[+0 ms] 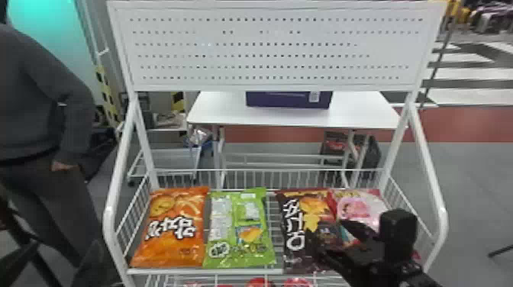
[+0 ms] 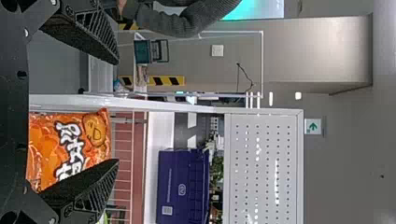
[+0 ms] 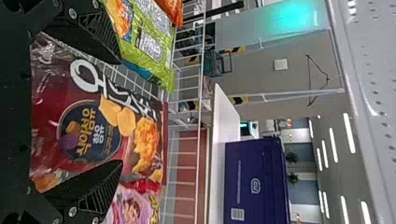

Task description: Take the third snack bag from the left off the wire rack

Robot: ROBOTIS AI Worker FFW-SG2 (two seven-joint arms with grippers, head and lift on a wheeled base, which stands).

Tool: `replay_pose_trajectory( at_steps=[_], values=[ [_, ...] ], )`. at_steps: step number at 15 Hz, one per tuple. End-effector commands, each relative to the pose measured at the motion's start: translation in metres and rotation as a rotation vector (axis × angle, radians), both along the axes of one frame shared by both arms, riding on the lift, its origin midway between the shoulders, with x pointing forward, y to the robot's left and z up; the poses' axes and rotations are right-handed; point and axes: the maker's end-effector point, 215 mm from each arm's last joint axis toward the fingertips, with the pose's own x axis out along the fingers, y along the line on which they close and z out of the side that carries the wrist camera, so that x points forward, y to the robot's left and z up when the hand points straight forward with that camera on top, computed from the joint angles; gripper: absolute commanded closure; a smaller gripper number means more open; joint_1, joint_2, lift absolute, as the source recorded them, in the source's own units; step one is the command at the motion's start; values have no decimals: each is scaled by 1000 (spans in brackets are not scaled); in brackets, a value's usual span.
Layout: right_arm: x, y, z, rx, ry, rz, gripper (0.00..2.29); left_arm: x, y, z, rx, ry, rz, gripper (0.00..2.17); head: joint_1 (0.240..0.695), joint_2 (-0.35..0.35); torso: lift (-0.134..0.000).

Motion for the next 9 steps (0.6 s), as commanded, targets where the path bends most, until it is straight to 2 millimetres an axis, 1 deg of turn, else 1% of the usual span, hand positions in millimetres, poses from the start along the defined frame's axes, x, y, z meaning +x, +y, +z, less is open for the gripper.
replay_pose_trajectory(
  at_steps=[1,2,3,4,5,6,7,8,9],
  values=[
    [24,27,-20,-30,45,45,147,0,0,1,4,-1,-4,144,499,0,0],
    [28,36,-31,-43,67,51,147,0,0,-1,5,4,-3,144,499,0,0],
    [29,36,-42,-70,83,48,147,0,2,-1,8,3,-1,144,499,0,0],
    [30,41,-43,-91,86,49,147,0,3,-3,9,6,-1,144,499,0,0],
    [32,37,-46,-110,93,34,151,0,4,-4,10,8,1,144,499,0,0],
    [31,33,-56,-120,130,30,208,0,4,-5,8,10,2,144,499,0,0],
    [30,27,-65,-123,171,23,336,1,4,-6,7,10,2,144,499,0,0],
    [29,22,-69,-134,196,19,866,2,4,-5,6,7,2,144,499,0,0],
    [23,21,-78,-139,232,22,1821,3,3,-6,4,6,2,144,499,0,0]
  ],
)
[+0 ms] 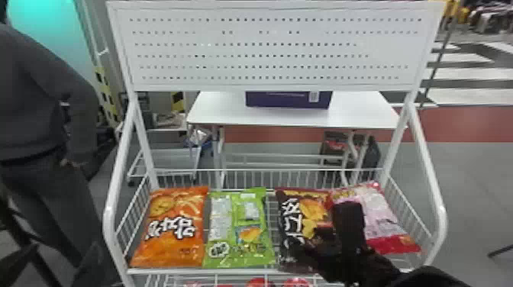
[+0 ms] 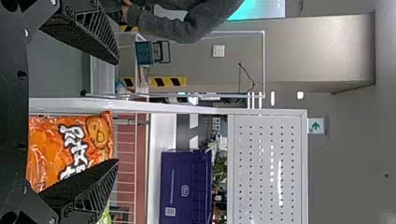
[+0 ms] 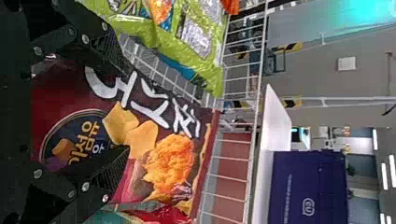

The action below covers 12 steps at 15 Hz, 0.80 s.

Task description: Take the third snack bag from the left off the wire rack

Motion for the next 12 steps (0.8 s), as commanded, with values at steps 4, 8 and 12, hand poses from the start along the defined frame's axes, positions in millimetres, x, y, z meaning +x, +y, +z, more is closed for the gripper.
replay_pose_trajectory(
  at_steps=[4,8,12],
  values=[
    [-3,-2,0,7,24,8,2243,3,0,-1,-2,-1,1,144,499,0,0],
    [1,2,24,32,-51,9,2243,2,1,-1,2,0,2,144,499,0,0],
    [-6,-12,81,82,-179,-10,2243,3,2,1,5,-3,2,144,499,0,0]
  ],
)
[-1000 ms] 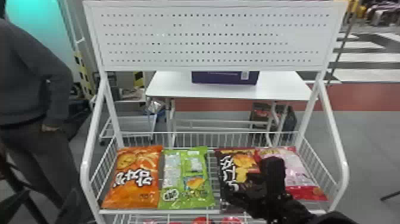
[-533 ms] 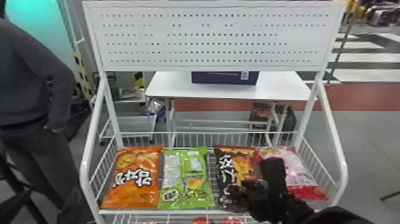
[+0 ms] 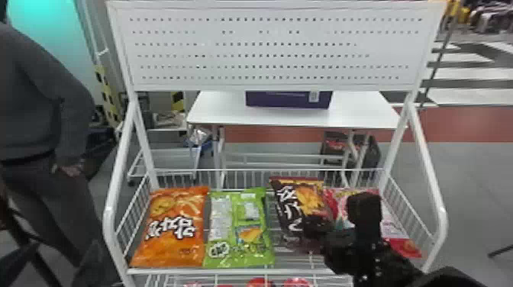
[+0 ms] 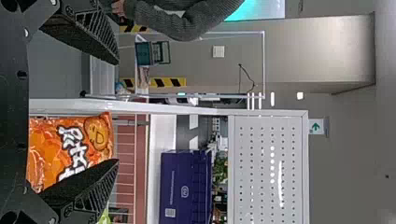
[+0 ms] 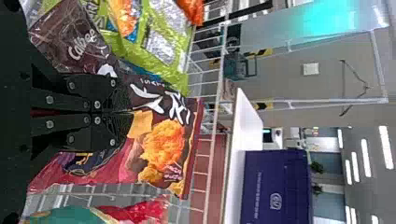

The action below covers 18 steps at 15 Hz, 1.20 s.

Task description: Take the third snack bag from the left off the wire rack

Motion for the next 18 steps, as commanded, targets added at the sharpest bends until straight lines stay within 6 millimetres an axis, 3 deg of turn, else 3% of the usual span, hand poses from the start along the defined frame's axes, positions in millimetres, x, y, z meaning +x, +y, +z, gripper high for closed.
replay_pose_trajectory(
  at_steps=[1,3,9,12,15,18],
  values=[
    [-7,-19,37,42,-78,-22,2243,0,0,2,2,-4,0,144,499,0,0],
    [-23,-45,82,72,-162,-45,2246,1,1,5,1,-10,0,144,499,0,0],
    [-99,-129,108,25,-213,-140,2243,4,1,6,-1,-16,2,144,499,0,0],
    [-128,-159,132,53,-296,-165,2243,5,3,3,1,-11,4,144,499,0,0],
    [-147,-189,136,66,-341,-214,2243,6,3,3,-2,-14,2,144,499,0,0],
    [-158,-218,122,51,-338,-266,2243,6,3,4,1,-15,-1,144,499,0,0]
  ],
)
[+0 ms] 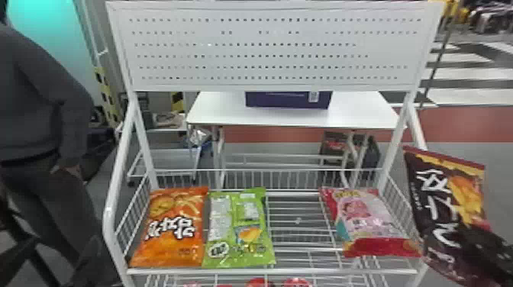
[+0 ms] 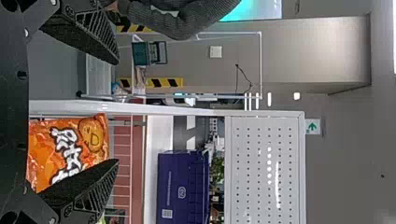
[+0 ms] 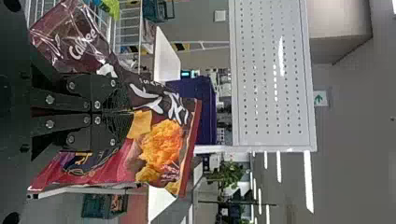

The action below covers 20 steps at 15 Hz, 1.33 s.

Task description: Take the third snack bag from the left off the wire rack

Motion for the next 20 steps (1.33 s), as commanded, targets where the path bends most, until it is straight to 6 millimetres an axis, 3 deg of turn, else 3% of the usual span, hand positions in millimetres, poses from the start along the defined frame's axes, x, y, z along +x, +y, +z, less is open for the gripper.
replay_pose_trajectory(
  at_steps=[1,5,20],
  values=[
    [-9,-15,-2,-2,-9,-26,2243,0,0,1,0,-2,-1,144,499,0,0],
    [-17,-13,3,-1,-21,-26,2243,-1,-1,1,-1,0,-2,144,499,0,0],
    [-16,-11,0,3,-20,-18,2243,-1,1,3,5,-4,1,144,499,0,0]
  ],
)
